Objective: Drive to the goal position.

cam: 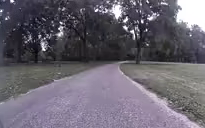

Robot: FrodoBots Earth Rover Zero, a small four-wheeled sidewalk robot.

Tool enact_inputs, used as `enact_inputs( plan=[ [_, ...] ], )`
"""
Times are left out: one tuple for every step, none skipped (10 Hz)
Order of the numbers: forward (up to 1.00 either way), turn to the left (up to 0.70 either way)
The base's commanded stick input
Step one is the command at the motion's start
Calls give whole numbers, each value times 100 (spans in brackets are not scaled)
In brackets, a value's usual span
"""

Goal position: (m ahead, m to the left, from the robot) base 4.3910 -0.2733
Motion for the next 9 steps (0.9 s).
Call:
enact_inputs(
  plan=[
    [70, 0],
    [70, 0],
    [70, 0],
    [70, 0],
    [70, 0],
    [70, 0],
    [70, 0],
    [70, 0],
    [70, 0]
  ],
)
